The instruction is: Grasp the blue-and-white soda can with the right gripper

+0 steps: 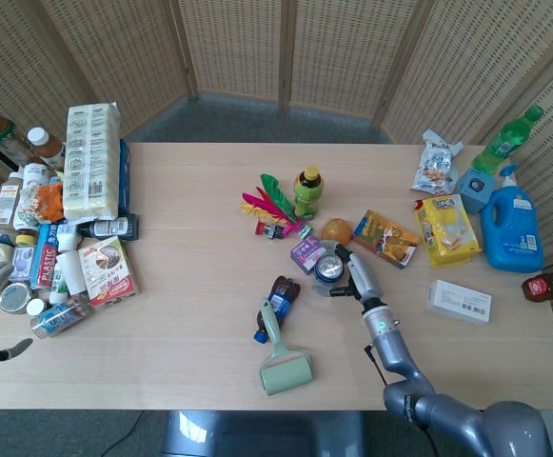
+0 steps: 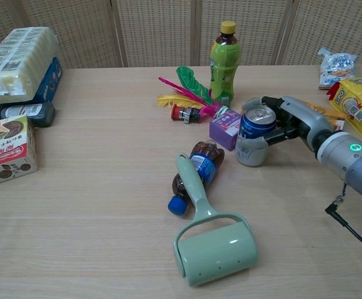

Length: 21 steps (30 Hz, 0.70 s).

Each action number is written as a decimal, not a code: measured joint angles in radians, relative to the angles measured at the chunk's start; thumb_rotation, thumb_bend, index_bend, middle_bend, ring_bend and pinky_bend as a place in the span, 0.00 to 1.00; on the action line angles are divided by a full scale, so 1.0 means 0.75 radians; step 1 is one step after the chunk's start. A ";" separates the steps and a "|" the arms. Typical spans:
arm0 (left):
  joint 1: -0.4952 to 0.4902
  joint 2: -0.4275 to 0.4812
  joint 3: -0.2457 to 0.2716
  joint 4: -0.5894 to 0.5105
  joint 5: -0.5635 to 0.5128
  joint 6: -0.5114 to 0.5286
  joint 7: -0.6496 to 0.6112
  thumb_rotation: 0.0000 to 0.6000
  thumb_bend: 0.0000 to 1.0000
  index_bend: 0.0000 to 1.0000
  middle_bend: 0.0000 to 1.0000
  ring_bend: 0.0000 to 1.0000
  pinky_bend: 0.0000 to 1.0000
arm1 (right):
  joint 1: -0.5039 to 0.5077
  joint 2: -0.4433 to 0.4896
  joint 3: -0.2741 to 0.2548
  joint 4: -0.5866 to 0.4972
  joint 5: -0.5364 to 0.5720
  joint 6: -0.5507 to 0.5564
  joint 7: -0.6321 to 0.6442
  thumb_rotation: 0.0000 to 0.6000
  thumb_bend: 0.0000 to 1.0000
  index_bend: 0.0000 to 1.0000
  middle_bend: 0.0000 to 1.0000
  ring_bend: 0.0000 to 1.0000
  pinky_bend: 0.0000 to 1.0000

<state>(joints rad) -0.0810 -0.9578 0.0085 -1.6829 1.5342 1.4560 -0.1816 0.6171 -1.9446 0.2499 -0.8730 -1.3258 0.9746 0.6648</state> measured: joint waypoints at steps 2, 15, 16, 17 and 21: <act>0.001 0.001 -0.001 0.000 -0.001 0.001 -0.001 1.00 0.00 0.00 0.00 0.00 0.00 | 0.000 -0.020 0.004 0.025 -0.001 0.024 -0.001 1.00 0.03 0.44 0.63 0.41 0.61; 0.002 0.003 0.003 -0.004 0.019 0.005 -0.002 1.00 0.00 0.00 0.00 0.00 0.00 | -0.023 -0.002 0.030 0.007 0.000 0.103 -0.017 1.00 0.08 0.52 0.71 0.47 0.69; 0.002 0.003 0.004 -0.005 0.022 0.005 -0.001 1.00 0.00 0.00 0.00 0.00 0.00 | -0.025 0.011 0.034 -0.012 0.000 0.112 -0.025 1.00 0.08 0.52 0.71 0.47 0.69; 0.002 0.003 0.005 -0.006 0.024 0.006 -0.001 1.00 0.00 0.00 0.00 0.00 0.00 | -0.027 0.022 0.038 -0.028 -0.001 0.119 -0.031 1.00 0.08 0.52 0.71 0.47 0.69; 0.001 0.005 0.009 -0.012 0.037 0.007 -0.005 1.00 0.00 0.00 0.00 0.00 0.00 | -0.034 0.079 0.055 -0.115 -0.001 0.149 -0.069 1.00 0.08 0.52 0.71 0.47 0.69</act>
<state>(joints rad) -0.0802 -0.9543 0.0150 -1.6917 1.5623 1.4610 -0.1852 0.5917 -1.8855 0.2912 -0.9595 -1.3268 1.0861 0.6131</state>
